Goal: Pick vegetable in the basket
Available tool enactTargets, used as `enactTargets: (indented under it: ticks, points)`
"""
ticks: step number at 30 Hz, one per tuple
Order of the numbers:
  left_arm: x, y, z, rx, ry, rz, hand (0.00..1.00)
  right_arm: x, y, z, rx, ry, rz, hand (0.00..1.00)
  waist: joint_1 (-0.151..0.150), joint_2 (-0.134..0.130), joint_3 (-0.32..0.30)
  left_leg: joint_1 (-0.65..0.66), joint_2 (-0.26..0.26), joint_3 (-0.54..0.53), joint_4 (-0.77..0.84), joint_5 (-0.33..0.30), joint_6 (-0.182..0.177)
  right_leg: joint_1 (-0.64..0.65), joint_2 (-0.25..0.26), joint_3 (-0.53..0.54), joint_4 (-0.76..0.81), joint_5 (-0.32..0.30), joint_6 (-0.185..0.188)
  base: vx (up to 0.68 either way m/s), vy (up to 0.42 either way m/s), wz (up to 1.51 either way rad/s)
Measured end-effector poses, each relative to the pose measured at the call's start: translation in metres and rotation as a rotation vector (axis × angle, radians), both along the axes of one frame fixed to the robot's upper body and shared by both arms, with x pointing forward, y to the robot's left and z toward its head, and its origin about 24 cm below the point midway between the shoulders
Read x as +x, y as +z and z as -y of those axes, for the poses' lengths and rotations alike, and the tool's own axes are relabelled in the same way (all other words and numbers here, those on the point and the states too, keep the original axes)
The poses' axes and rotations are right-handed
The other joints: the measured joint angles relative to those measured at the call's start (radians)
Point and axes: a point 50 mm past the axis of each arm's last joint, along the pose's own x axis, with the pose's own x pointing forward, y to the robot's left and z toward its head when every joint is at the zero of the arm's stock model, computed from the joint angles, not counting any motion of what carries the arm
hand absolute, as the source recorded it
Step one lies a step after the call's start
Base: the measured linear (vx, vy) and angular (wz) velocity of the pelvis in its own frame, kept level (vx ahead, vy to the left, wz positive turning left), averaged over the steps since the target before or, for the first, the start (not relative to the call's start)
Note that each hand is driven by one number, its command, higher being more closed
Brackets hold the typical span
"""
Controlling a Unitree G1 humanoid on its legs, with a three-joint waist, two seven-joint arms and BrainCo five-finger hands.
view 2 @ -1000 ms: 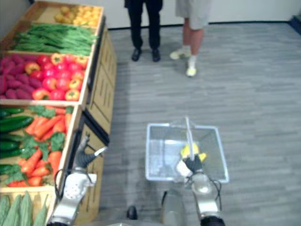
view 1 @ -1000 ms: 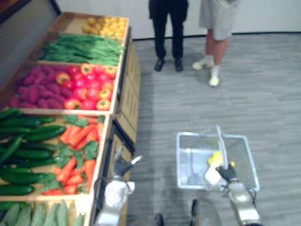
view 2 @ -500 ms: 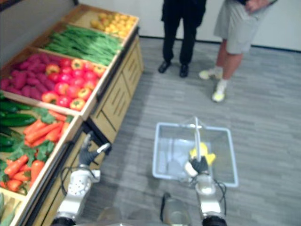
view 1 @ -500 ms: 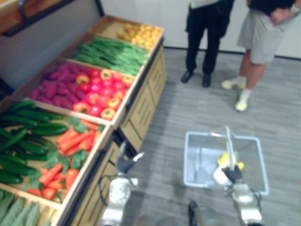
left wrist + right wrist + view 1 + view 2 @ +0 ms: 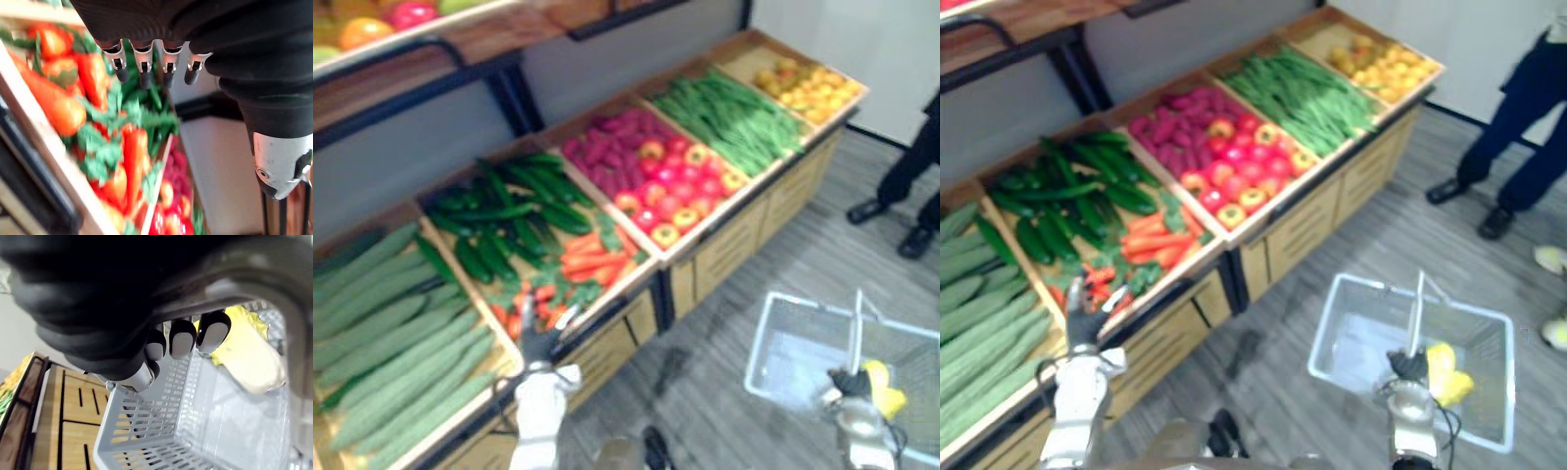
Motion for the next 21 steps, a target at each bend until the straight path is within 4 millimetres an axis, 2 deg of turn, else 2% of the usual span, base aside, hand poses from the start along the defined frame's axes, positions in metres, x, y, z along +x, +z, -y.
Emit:
enactTargets:
  ticks: [2,3,4,5,6,7,9,11,12,13,14,15,17,19,21]
  points:
    - [-0.003,0.004,-0.006,-0.017,0.045,0.024,0.0,0.0,-0.002,0.004,0.005,-0.016,-0.014,1.0,0.008,-0.012,-0.005,0.037,-0.047,-0.037,-0.079,0.022,-0.005,-0.02,-0.053,-0.021,0.129,-0.027,0.023,0.07,-0.013,0.65]
    - [-0.003,0.004,-0.007,-0.016,0.053,0.024,0.0,-0.005,-0.006,0.01,0.006,-0.042,-0.034,1.0,0.006,-0.017,-0.008,0.071,-0.074,-0.079,-0.135,0.036,-0.01,-0.055,-0.103,-0.019,0.294,-0.027,0.022,0.14,-0.029,0.98]
    - [-0.003,0.009,-0.012,0.001,0.069,0.041,0.0,-0.009,-0.007,0.012,0.012,-0.056,-0.042,1.0,-0.002,-0.028,-0.017,0.103,-0.107,-0.128,-0.173,0.048,-0.004,-0.116,-0.169,0.013,0.497,-0.006,-0.007,0.14,-0.036,1.03]
    - [-0.003,0.012,-0.014,0.011,0.072,0.051,0.0,-0.01,-0.009,0.011,0.021,-0.06,-0.045,1.0,-0.013,-0.035,-0.019,0.111,-0.114,-0.154,-0.184,0.048,0.004,-0.156,-0.19,0.059,0.585,-0.02,-0.023,0.16,-0.077,1.32]
    - [0.001,0.018,-0.017,0.031,0.075,0.072,0.0,-0.014,-0.013,0.01,0.038,-0.07,-0.063,1.0,-0.024,-0.046,-0.02,0.111,-0.112,-0.219,-0.184,0.054,0.006,-0.252,-0.158,0.222,0.674,-0.068,-0.041,0.17,-0.102,1.34]
    - [0.003,0.02,-0.018,0.035,0.078,0.081,0.0,-0.02,-0.016,0.01,0.044,-0.076,-0.074,1.0,-0.024,-0.049,-0.021,0.109,-0.107,-0.258,-0.184,0.064,-0.004,-0.3,-0.122,0.317,0.666,-0.096,-0.039,0.2,-0.13,1.54]
    - [0.005,0.022,-0.019,0.038,0.088,0.09,0.0,-0.028,-0.021,0.009,0.052,-0.085,-0.095,1.0,-0.034,-0.058,-0.024,0.104,-0.107,-0.325,-0.186,0.078,-0.021,-0.343,-0.089,0.43,0.579,-0.122,-0.04,0.14,-0.116,1.23]
    - [0.011,0.026,-0.018,0.037,0.09,0.111,0.0,-0.041,-0.026,0.009,0.079,-0.131,-0.108,1.0,-0.05,-0.064,-0.027,0.086,-0.109,-0.435,-0.186,0.091,-0.047,-0.376,-0.053,0.603,0.368,-0.117,-0.029,0.14,-0.231,1.39]
    - [0.013,0.028,-0.018,0.041,0.086,0.119,0.0,-0.044,-0.028,0.009,0.082,-0.137,-0.114,1.0,-0.051,-0.064,-0.027,0.083,-0.109,-0.459,-0.186,0.093,-0.057,-0.378,-0.047,0.646,0.315,-0.11,-0.019,0.1,-0.281,1.18]
    - [0.017,0.033,-0.019,0.057,0.069,0.133,0.0,-0.051,-0.031,0.008,0.107,-0.165,-0.116,1.0,-0.051,-0.075,-0.029,0.078,-0.115,-0.491,-0.184,0.095,-0.083,-0.373,-0.045,0.709,0.202,-0.085,-0.001,0.07,-0.325,0.97]
    - [0.022,0.038,-0.021,0.085,0.054,0.148,0.0,-0.057,-0.034,0.006,0.127,-0.191,-0.123,1.0,-0.052,-0.101,-0.031,0.076,-0.129,-0.517,-0.186,0.092,-0.108,-0.366,-0.06,0.735,0.144,-0.007,0.042,0.08,-0.359,0.95]
    - [0.024,0.038,-0.021,0.085,0.049,0.147,0.0,-0.061,-0.036,0.007,0.129,-0.205,-0.131,1.0,-0.058,-0.102,-0.029,0.082,-0.124,-0.533,-0.19,0.096,-0.119,-0.358,-0.059,0.724,0.151,0.004,0.062,0.11,-0.346,0.69]
    - [0.026,0.037,-0.016,0.089,0.007,0.136,0.0,-0.07,-0.036,0.013,0.123,-0.236,-0.143,1.0,-0.05,-0.046,-0.06,0.097,-0.05,-0.53,-0.233,0.125,-0.167,-0.352,0.001,0.687,0.115,0.013,0.034,0.15,-0.28,0.2]
    - [0.035,0.045,-0.013,0.106,-0.033,0.165,0.0,-0.07,-0.036,0.013,0.124,-0.235,-0.143,1.0,-0.053,-0.029,-0.065,0.098,-0.01,-0.533,-0.26,0.142,-0.194,-0.339,0.042,0.659,0.085,0.034,0.006,0.13,-0.235,0.06]
    - [0.048,0.055,-0.006,0.162,-0.103,0.187,0.0,-0.071,-0.036,0.014,0.12,-0.237,-0.144,1.0,-0.059,-0.033,-0.064,0.094,0.022,-0.54,-0.272,0.154,-0.21,-0.333,0.07,0.639,0.067,0.043,-0.008,0.1,-0.181,0.14]
